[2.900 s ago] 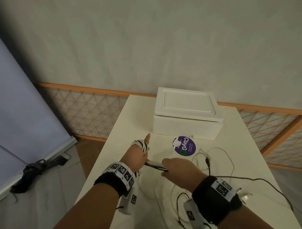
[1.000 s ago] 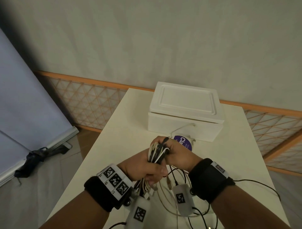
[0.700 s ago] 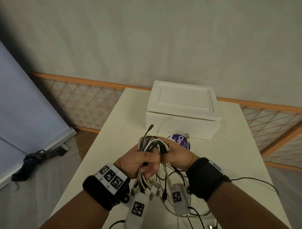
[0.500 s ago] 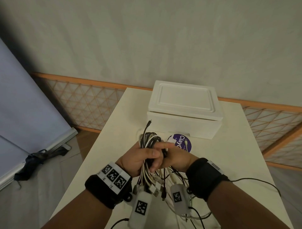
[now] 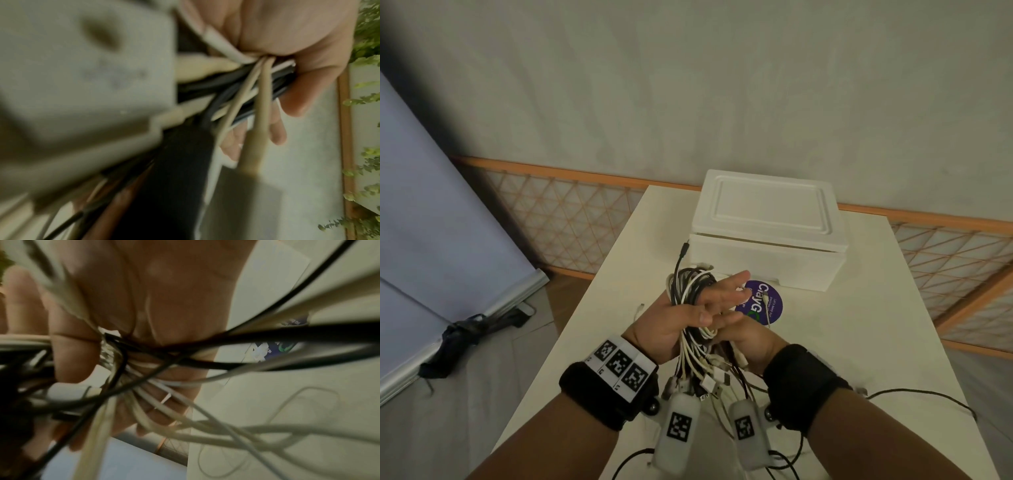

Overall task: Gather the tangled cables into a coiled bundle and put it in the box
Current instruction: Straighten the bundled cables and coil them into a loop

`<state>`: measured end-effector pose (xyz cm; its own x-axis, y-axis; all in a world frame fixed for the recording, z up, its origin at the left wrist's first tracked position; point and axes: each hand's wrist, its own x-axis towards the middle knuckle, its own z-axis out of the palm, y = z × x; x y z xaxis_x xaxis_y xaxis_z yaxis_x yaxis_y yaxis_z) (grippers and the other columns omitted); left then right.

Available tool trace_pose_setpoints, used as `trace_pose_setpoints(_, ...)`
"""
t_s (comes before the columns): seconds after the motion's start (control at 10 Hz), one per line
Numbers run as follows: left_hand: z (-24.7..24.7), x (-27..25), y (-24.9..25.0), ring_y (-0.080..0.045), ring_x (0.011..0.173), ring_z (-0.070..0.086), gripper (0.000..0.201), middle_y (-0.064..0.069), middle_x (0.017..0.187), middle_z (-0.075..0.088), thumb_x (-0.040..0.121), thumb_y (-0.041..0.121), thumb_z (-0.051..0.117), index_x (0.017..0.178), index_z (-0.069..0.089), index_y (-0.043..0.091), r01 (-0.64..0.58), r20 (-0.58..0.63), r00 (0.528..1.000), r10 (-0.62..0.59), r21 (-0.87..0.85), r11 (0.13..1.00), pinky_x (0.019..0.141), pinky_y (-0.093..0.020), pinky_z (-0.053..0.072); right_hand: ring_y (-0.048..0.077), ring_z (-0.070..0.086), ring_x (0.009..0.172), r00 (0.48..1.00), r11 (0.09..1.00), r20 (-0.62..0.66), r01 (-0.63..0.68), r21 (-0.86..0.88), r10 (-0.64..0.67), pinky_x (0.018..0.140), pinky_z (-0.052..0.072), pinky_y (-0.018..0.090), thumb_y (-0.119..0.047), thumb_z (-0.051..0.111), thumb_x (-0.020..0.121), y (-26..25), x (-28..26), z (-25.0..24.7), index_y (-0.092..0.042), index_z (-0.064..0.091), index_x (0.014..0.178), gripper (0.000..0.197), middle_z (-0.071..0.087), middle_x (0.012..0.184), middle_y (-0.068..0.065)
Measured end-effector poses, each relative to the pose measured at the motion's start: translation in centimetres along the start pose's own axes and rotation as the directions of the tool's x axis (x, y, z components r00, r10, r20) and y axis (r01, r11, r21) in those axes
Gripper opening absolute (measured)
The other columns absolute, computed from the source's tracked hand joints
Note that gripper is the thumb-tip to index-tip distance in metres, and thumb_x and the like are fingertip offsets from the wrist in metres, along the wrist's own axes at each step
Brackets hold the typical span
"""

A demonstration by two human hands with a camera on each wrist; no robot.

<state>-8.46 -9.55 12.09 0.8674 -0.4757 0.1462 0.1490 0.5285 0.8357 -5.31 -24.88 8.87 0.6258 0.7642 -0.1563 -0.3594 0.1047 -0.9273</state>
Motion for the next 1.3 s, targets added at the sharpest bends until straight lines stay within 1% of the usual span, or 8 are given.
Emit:
trace_pose_setpoints(0.3, 0.3, 0.1, -0.1, -0.025, 0.128, 0.051, 0.050, 0.000, 0.141, 0.052, 0.073, 0.005, 0.055, 0.123, 0.061, 0.003, 0.018, 0.011, 1.000, -0.017, -0.021, 1.000, 0.098, -0.035, 0.048, 0.010, 0.060, 0.092, 0.987, 0.977, -0.143, -0.102, -0.187, 0.076, 0.085, 0.048, 0.025, -0.003, 0.052, 0.085, 0.0, 0.2, 0.4, -0.001, 0.056, 0.118, 0.033, 0.059, 0.119, 0.024)
trace_pose_setpoints(0.5, 0.3, -0.7, 0.8, -0.015, 0.075, 0.071, 0.052, -0.006, 0.120, 0.067, 0.065, 0.028, 0.072, 0.116, 0.069, 0.019, 0.060, -0.029, 0.998, -0.059, 0.028, 0.998, 0.063, -0.023, 0.055, 0.023, 0.058, 0.079, 0.979, 0.878, -0.200, -0.071, -0.474, -0.029, 0.076, 0.050, 0.039, -0.001, 0.047, 0.092, -1.4, 0.5, -0.2, -0.011, 0.064, 0.094, 0.020, 0.063, 0.084, 0.022)
trace_pose_setpoints(0.6, 0.5, -0.7, 0.4, -0.013, 0.063, 0.068, 0.055, -0.005, 0.116, 0.069, 0.063, 0.035, 0.074, 0.116, 0.069, 0.021, 0.050, -0.075, 0.996, -0.045, 0.060, 0.997, 0.056, -0.021, 0.052, 0.003, 0.059, 0.073, 0.956, 0.837, -0.271, -0.054, -0.545, -0.115, 0.075, 0.047, 0.018, 0.004, 0.044, 0.093, -1.2, 1.0, 0.1, 0.002, 0.066, 0.103, 0.024, 0.063, 0.078, 0.003)
trace_pose_setpoints(0.7, 0.9, -0.4, 0.1, -0.016, 0.076, 0.071, 0.060, -0.004, 0.120, 0.068, 0.060, 0.034, 0.077, 0.117, 0.069, 0.019, 0.052, -0.083, 0.995, -0.049, 0.044, 0.998, 0.062, -0.022, 0.054, 0.002, 0.056, 0.081, 0.952, 0.832, -0.268, -0.027, -0.553, -0.147, 0.085, 0.043, 0.023, -0.008, 0.048, 0.091, -1.1, 1.1, 0.9, -0.002, 0.069, 0.095, 0.022, 0.065, 0.091, -0.004)
trace_pose_setpoints(0.8, 0.5, -0.2, 0.0, -0.023, 0.110, 0.064, 0.065, -0.004, 0.130, 0.062, 0.060, 0.018, 0.072, 0.123, 0.062, 0.006, 0.047, -0.112, 0.992, -0.049, -0.021, 0.999, 0.082, -0.029, 0.054, 0.022, 0.058, 0.109, 0.955, 0.773, -0.281, -0.104, -0.626, -0.099, 0.076, 0.035, 0.000, 0.003, 0.044, 0.094, 0.0, 1.2, 0.8, 0.009, 0.051, 0.127, 0.034, 0.050, 0.129, 0.031)
trace_pose_setpoints(0.9, 0.0, -0.5, 0.1, -0.026, 0.126, 0.053, 0.062, -0.004, 0.136, 0.057, 0.064, 0.010, 0.057, 0.126, 0.057, -0.001, 0.023, -0.143, 0.989, -0.025, -0.019, 1.000, 0.093, -0.031, 0.050, 0.028, 0.054, 0.116, 0.975, 0.722, -0.210, -0.094, -0.686, -0.073, 0.075, 0.035, -0.001, -0.001, 0.052, 0.092, 0.3, 1.3, 0.4, 0.000, 0.052, 0.129, 0.037, 0.057, 0.125, 0.017)
trace_pose_setpoints(1.0, -0.3, -0.9, 0.4, -0.024, 0.132, 0.046, 0.059, 0.000, 0.141, 0.051, 0.066, 0.016, 0.069, 0.124, 0.062, 0.007, 0.008, -0.068, 0.998, -0.008, 0.003, 1.000, 0.098, -0.033, 0.047, 0.014, 0.061, 0.083, 0.990, 0.629, -0.134, -0.071, -0.774, -0.052, 0.074, 0.052, 0.030, -0.017, 0.064, 0.082, 0.6, 1.3, -0.5, -0.015, 0.059, 0.109, 0.027, 0.064, 0.094, 0.001)
trace_pose_setpoints(1.3, -1.7, -1.6, 0.8, -0.026, 0.100, 0.068, 0.076, -0.005, 0.139, 0.054, 0.059, 0.030, 0.081, 0.127, 0.056, 0.006, 0.046, -0.126, 0.991, -0.041, 0.037, 0.998, 0.073, -0.030, 0.056, 0.011, 0.058, 0.100, 0.909, 0.328, -0.386, -0.321, -0.888, -0.155, 0.088, 0.049, 0.028, -0.045, 0.071, 0.078, 2.1, -1.5, -5.8, -0.032, 0.048, 0.124, 0.053, 0.059, 0.116, -0.008)
